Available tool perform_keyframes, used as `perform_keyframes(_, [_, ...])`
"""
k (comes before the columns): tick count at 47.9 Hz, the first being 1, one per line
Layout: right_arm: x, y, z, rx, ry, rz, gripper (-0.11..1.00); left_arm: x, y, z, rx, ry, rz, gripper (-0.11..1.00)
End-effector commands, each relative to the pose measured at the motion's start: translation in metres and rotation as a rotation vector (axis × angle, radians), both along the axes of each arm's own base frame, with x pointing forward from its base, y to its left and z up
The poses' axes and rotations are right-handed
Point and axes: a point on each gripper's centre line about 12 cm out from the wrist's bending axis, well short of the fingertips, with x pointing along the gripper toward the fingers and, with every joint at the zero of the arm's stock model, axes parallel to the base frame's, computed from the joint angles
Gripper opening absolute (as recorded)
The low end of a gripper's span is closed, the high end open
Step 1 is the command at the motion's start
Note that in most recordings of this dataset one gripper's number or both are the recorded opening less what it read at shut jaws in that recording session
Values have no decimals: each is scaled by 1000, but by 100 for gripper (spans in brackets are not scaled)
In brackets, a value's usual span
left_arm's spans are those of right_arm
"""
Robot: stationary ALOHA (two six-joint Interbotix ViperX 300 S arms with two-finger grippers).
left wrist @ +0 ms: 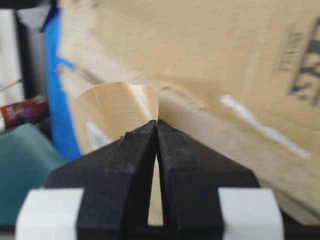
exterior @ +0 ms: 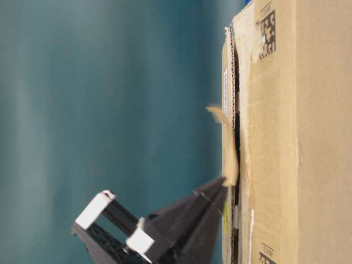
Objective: Apply tape along the seams of the closed cardboard box to seal it securely.
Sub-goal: 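Carry the tape strip up and press it onto the box's center seam, then bring the right gripper in to press the tape against the seam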
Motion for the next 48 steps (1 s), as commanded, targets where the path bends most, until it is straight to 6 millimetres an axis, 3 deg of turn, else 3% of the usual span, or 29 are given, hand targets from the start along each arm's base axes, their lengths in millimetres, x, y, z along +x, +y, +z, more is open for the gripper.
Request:
perform_keyframes(1, [3,0,5,1,-15,-1,2,1,-1,6,1,2,-3,0])
perform_keyframes(26, [14,-1,-5,4,12,-5,2,1,3,4,13,32,-4,0])
perform_keyframes(39, [37,-1,-9,4,43,-6,2,9,3,10,13,9,-3,0])
perform_keyframes(48, [65,-2,-18,5,104,-6,19,11,3,11,14,6,-4,0])
